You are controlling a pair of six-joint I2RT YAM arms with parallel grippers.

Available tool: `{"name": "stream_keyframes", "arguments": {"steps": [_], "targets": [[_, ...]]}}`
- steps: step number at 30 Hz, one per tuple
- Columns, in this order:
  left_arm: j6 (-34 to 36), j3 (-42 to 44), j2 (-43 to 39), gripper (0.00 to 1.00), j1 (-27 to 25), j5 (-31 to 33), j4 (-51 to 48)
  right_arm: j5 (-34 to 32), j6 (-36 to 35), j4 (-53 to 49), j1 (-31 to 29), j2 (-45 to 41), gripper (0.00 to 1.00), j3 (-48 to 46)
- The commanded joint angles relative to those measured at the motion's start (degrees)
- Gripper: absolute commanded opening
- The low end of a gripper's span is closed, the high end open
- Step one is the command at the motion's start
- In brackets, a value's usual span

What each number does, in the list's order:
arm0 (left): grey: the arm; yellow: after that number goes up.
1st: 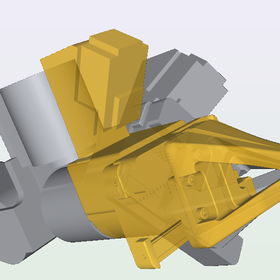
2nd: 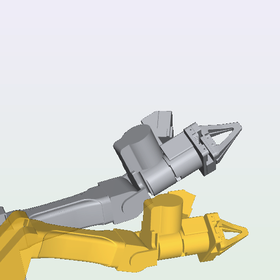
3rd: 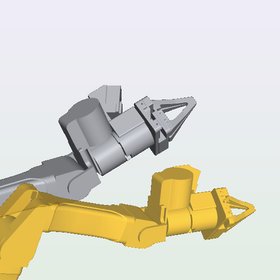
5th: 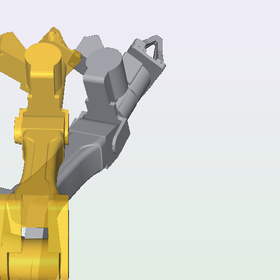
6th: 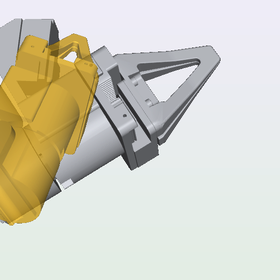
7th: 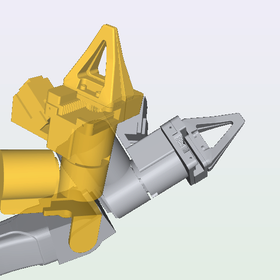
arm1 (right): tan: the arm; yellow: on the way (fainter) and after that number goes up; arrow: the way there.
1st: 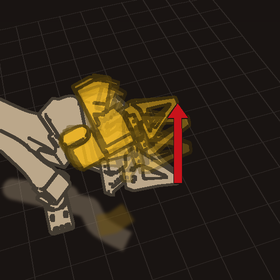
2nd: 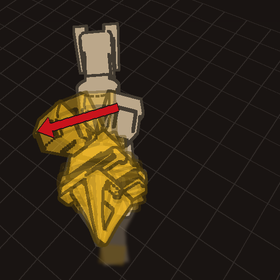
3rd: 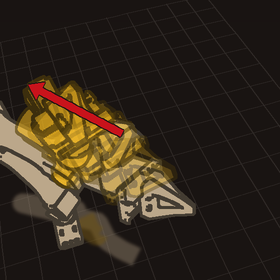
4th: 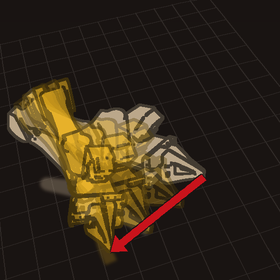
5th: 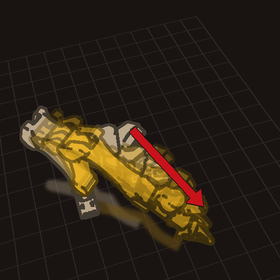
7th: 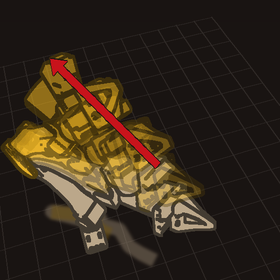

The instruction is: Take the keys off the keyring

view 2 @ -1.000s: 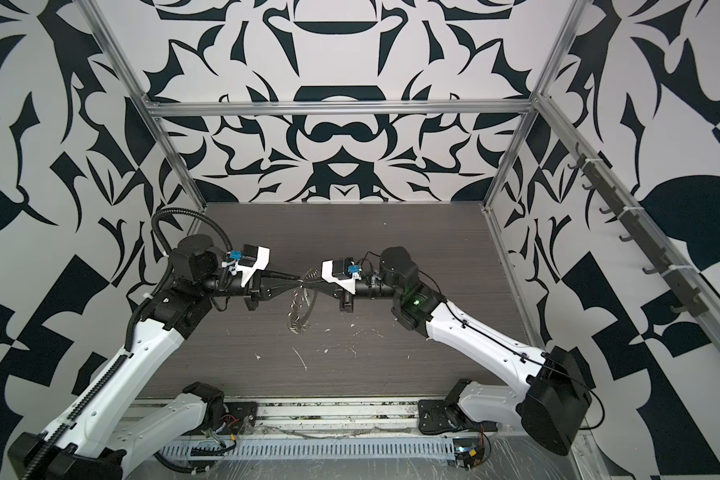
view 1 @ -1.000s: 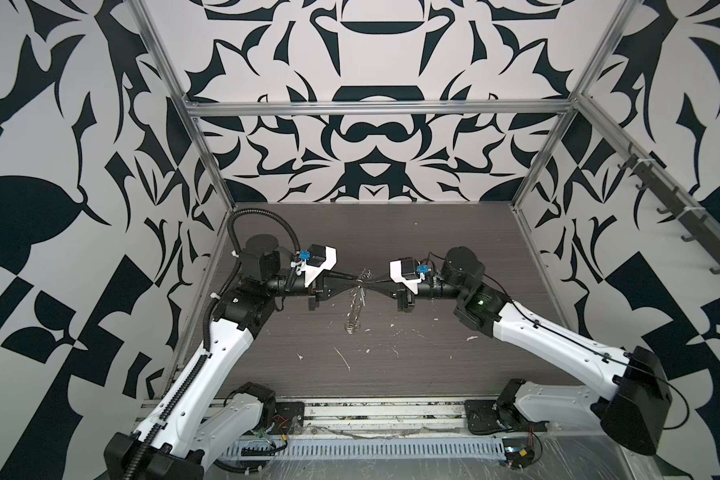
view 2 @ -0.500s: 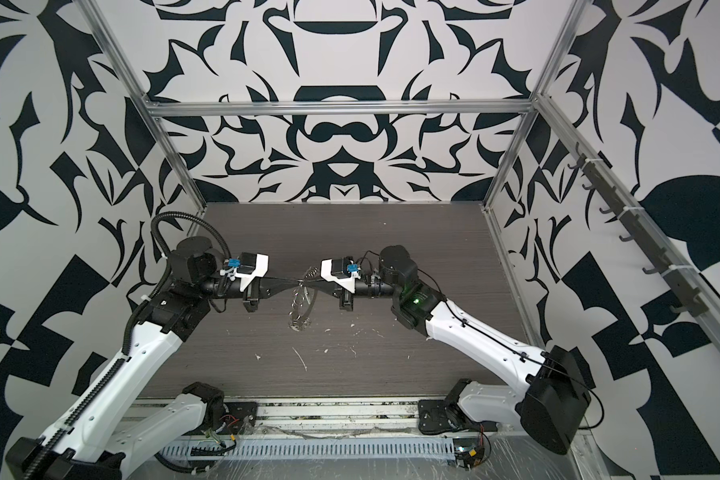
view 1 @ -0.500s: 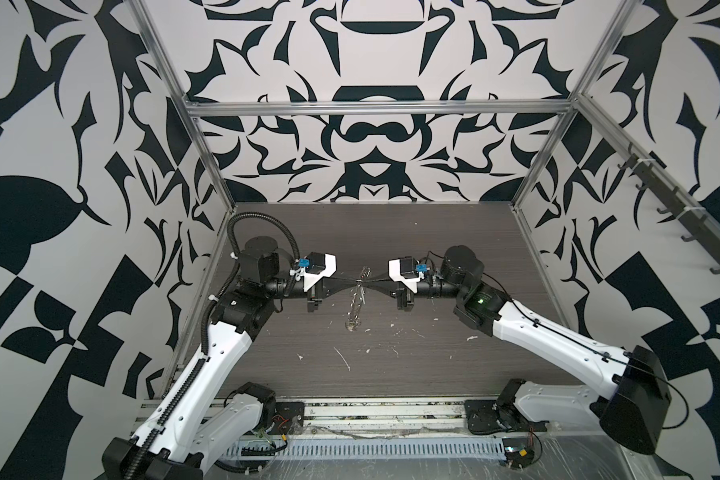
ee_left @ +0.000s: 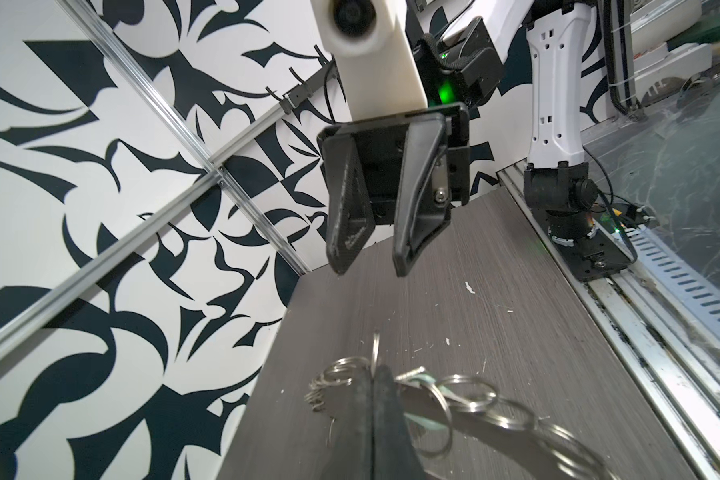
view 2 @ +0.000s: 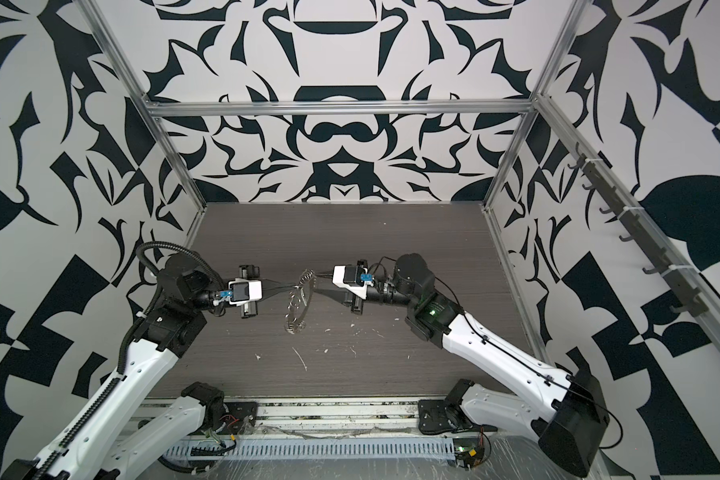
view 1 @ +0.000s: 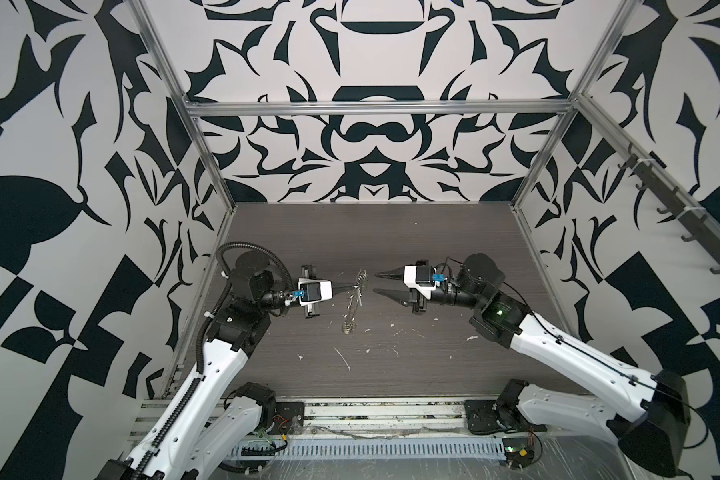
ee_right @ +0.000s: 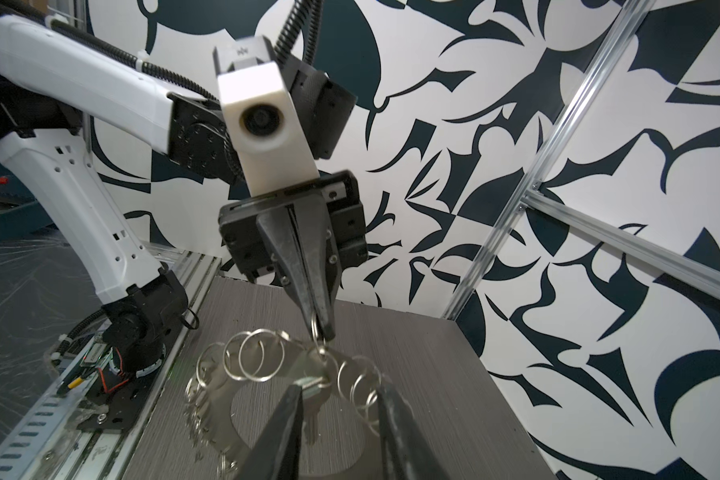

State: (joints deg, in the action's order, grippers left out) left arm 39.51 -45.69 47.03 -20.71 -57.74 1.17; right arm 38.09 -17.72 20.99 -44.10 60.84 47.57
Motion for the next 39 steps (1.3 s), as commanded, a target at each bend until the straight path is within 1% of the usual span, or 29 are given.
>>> {"name": "stream_keyframes", "arguments": {"steps": [1,7,13,17,22,28,39], "targets": [[1.9,1.3,-2.7,0.0,-0.7,0.2,5.9,-3.1,1.4,3.3,-0.3,-2.3,0.34,-2.1],[3.6,1.2,-4.2,0.0,-1.0,1.4,5.5,-5.9,2.8,5.8,-0.4,-4.6,0.34,-5.7],[-0.2,-0.5,-3.1,0.0,-1.1,1.7,3.2,-9.6,3.1,7.4,-2.5,-4.9,0.35,-6.8],[-2.2,-0.2,-3.0,0.0,-1.1,2.0,3.4,-13.2,3.0,10.2,-5.1,-4.2,0.35,-7.5],[-4.4,-0.2,-2.6,0.0,-1.2,2.3,3.8,-14.4,3.0,12.4,-7.1,-2.9,0.37,-7.5],[-5.7,0.3,-2.6,0.0,-1.1,2.7,4.2,-18.3,3.0,16.2,-9.3,-1.7,0.44,-8.4],[-7.1,0.6,-3.3,0.0,-1.2,2.8,4.3,-21.5,2.7,22.2,-11.8,2.4,0.45,-8.4]]}}
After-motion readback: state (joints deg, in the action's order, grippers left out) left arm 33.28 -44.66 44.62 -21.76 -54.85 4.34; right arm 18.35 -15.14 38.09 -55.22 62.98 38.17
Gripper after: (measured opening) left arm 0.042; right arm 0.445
